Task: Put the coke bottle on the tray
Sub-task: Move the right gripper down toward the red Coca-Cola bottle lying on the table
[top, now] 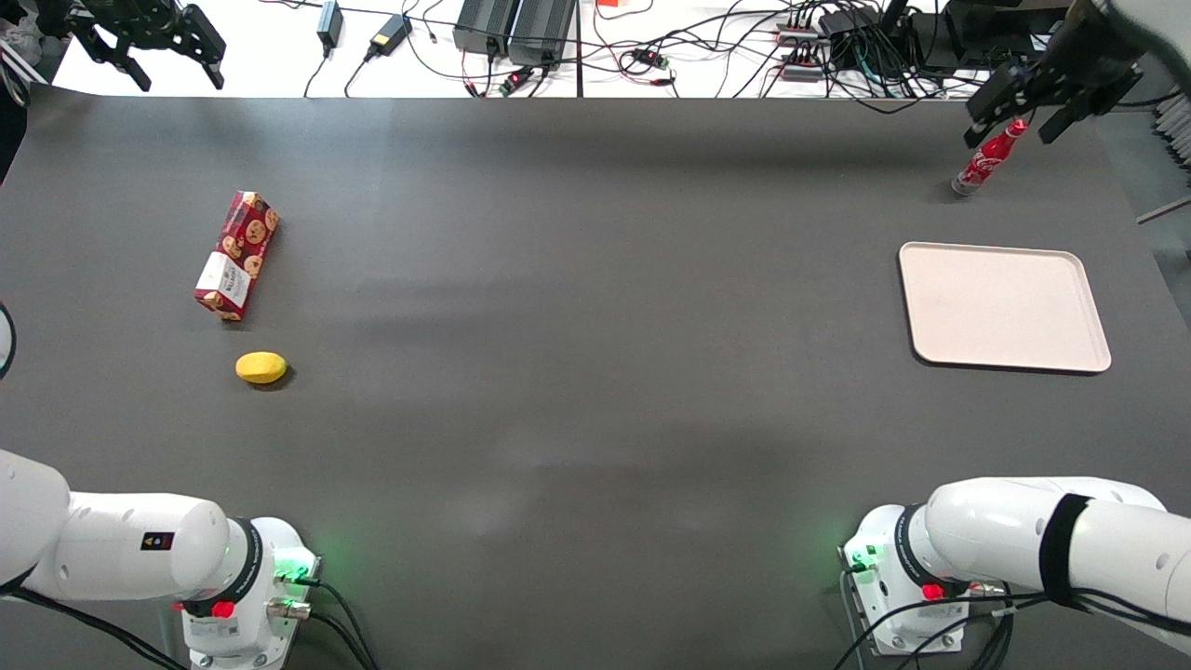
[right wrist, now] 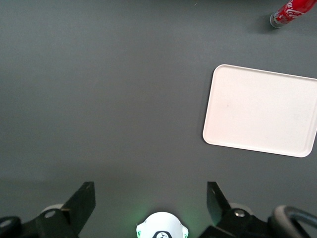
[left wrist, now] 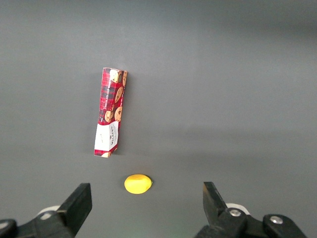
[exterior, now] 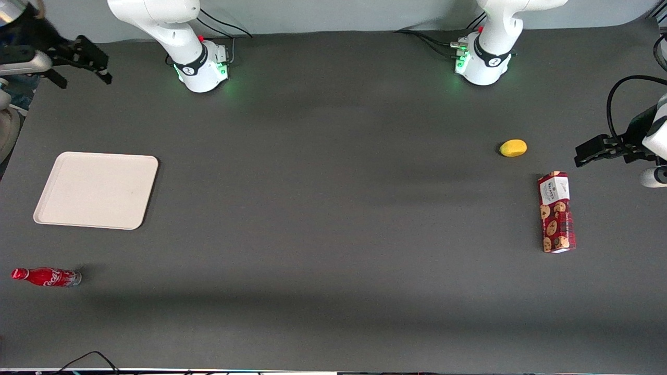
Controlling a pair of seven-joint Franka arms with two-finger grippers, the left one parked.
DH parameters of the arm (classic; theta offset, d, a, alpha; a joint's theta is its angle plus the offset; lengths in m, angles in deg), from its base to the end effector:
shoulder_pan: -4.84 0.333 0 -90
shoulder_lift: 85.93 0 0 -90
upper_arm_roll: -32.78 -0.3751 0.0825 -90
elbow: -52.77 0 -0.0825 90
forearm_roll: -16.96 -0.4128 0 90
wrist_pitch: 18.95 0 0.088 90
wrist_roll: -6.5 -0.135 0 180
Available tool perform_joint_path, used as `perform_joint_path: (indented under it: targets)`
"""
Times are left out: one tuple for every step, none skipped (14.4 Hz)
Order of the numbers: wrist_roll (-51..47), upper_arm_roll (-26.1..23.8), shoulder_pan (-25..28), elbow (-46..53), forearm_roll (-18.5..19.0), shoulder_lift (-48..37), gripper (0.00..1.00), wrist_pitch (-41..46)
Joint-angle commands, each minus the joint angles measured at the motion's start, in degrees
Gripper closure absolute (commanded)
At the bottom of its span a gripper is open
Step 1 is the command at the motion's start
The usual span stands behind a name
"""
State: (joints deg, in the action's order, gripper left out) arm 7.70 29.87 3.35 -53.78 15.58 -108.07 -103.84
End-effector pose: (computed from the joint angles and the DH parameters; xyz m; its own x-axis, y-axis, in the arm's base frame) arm 0.4268 0.0194 0.6993 0.9990 0.0443 0.0080 0.0443 -0.9990 -0.0047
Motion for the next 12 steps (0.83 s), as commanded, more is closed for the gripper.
perform_joint_path:
  targets:
    - [-1.20,-0.42,0.08,3.72,0.41,2.54,0.00,2.62]
    - [-1.46,-0.42,0.08,3.89,0.41,2.63,0.00,2.62]
    - [-1.37,-0.34,0.08,3.81,0.41,2.80,0.00,2.54]
    - [-0.33,-0.25,0.08,3.90,1.10,3.41,0.00,2.19]
    - [2.03,0.10,-0.09,3.98,2.07,4.99,0.00,1.75]
    - [9.01,3.15,-0.09,4.85,3.64,7.09,0.00,0.53]
    - [17.09,7.10,0.25,6.17,4.62,9.98,0.00,-1.49]
    - [25.09,10.70,0.26,7.92,4.63,13.40,0.00,-3.51]
    - [32.74,14.31,0.43,9.68,4.45,16.92,0.00,-5.44]
    - [38.91,16.95,0.52,11.35,4.10,20.00,0.00,-7.99]
    - [45.06,18.98,0.52,12.85,3.93,23.42,0.00,-11.32]
    - [50.95,20.57,0.35,14.25,3.49,26.76,0.00,-14.14]
